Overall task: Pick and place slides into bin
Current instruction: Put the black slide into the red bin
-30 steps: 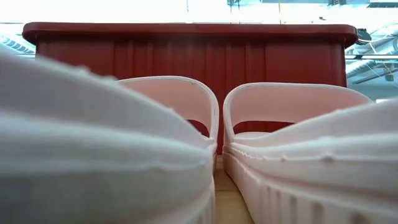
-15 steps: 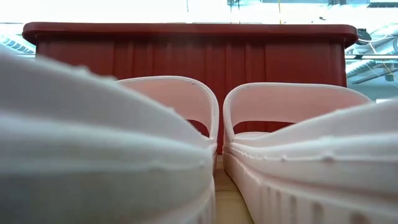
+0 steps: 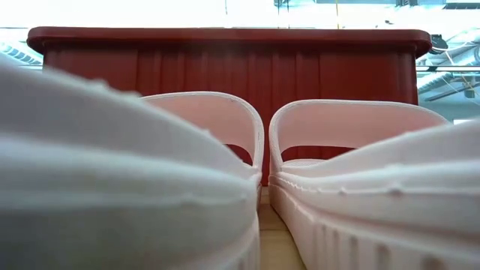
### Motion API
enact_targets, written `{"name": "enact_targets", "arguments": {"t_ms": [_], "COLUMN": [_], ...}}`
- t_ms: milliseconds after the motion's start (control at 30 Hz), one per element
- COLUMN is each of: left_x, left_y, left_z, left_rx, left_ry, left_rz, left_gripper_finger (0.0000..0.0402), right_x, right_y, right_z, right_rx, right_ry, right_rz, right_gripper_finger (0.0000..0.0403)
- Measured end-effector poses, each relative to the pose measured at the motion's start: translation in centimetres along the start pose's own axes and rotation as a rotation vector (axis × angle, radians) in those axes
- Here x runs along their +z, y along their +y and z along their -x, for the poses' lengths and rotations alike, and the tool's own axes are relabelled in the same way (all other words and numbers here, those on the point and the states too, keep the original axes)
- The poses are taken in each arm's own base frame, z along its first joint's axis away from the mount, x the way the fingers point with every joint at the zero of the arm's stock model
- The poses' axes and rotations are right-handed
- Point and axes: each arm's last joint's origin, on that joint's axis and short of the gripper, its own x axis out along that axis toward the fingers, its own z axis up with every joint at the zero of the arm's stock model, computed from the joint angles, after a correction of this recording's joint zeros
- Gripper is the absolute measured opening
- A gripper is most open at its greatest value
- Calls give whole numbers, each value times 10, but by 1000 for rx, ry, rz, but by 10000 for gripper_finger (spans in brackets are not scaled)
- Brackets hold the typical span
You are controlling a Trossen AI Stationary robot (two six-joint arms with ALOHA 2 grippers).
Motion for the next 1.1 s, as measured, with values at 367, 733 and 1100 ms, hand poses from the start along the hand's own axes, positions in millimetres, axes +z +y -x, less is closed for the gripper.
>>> {"name": "enact_targets", "arguments": {"t_ms": [367, 733, 1100], "left_x": [2, 8, 10], "left_y": [1, 1, 0], "left_z": [2, 6, 8], "left_rx": [-27, -19, -11], "left_ry": [39, 42, 37], "left_rz": [28, 42, 45], "left_gripper_finger": [241, 241, 241], "right_x": [-14, -35, -49], "right_y": [-10, -34, -59], "right_z": [-31, -65, -82], "right_rx": [-40, -151, -301], "right_ry": [17, 60, 105], "right_rz": [-35, -77, -142], "right_gripper_finger": [281, 281, 255]}}
